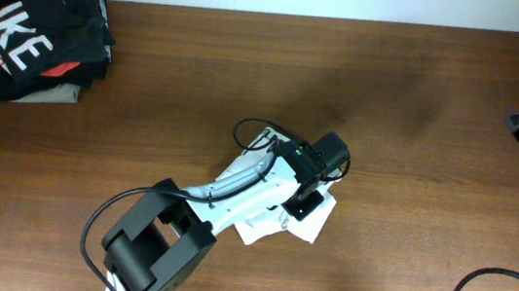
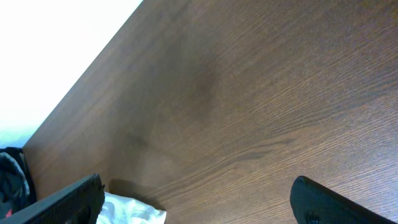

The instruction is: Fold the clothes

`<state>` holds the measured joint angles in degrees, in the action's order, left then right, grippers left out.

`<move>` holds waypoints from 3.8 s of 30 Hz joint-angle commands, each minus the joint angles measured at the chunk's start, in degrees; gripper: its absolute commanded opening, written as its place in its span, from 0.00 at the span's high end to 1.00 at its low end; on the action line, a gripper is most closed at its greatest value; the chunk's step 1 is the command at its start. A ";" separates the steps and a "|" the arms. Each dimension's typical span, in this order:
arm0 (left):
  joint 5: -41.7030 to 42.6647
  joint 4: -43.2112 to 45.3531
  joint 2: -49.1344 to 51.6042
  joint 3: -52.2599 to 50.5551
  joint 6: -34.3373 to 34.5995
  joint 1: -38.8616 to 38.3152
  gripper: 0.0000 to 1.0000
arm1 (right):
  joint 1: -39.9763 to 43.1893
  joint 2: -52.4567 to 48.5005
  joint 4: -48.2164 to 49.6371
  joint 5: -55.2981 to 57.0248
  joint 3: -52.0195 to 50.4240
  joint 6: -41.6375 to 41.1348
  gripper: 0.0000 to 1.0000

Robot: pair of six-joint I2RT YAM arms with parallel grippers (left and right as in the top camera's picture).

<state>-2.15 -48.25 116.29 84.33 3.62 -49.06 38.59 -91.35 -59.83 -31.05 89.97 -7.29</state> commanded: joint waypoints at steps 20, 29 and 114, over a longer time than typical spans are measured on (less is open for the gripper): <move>5.68 -11.45 -4.74 9.68 -0.46 -5.03 0.99 | 0.07 -0.09 0.02 0.28 0.68 0.44 0.01; 17.05 -9.01 -0.63 7.58 -0.26 -5.77 0.99 | 0.07 -0.09 0.04 0.28 0.68 0.44 0.01; 12.22 -3.17 18.97 16.81 0.04 38.10 0.98 | 0.07 -0.09 0.04 0.28 0.68 0.44 0.01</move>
<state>23.11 -51.72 132.53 102.28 1.37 -18.02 38.59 -91.35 -59.83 -31.03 89.97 -7.27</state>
